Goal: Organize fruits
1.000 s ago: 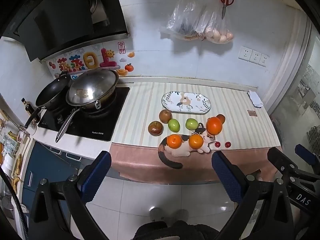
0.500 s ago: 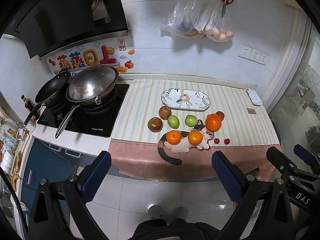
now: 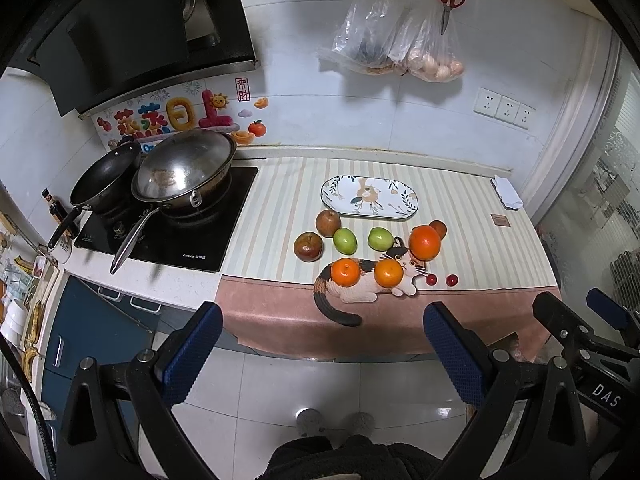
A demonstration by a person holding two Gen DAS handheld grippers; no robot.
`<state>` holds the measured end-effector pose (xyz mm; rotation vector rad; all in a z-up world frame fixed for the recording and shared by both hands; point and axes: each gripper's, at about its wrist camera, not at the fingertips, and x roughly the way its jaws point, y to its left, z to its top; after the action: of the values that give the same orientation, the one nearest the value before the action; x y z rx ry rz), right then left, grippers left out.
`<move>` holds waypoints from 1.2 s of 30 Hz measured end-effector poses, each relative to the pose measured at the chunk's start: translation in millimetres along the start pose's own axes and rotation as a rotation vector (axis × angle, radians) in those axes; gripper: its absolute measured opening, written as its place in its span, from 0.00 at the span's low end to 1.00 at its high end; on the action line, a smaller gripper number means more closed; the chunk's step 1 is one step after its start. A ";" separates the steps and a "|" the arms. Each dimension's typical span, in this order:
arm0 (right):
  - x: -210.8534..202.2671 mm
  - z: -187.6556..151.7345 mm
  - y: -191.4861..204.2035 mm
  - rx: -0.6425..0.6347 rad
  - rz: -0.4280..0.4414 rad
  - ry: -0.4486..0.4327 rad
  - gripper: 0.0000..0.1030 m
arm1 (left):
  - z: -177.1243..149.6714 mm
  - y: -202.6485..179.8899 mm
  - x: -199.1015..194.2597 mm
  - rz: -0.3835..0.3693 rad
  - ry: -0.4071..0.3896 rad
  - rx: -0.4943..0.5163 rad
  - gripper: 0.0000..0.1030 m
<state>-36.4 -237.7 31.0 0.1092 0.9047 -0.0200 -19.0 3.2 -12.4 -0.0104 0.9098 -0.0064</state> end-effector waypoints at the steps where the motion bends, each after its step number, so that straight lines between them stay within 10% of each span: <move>1: -0.2 0.2 -0.4 0.001 0.001 0.000 1.00 | 0.9 0.5 0.0 -0.001 0.001 0.000 1.00; 36: -12.7 -0.6 -3.8 0.009 0.011 -0.006 1.00 | -1.9 -4.4 -16.0 0.007 -0.007 0.001 1.00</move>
<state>-44.9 -241.8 40.2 0.1226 0.8976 -0.0138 -30.3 -1.1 -0.8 -0.0067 0.9027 -0.0004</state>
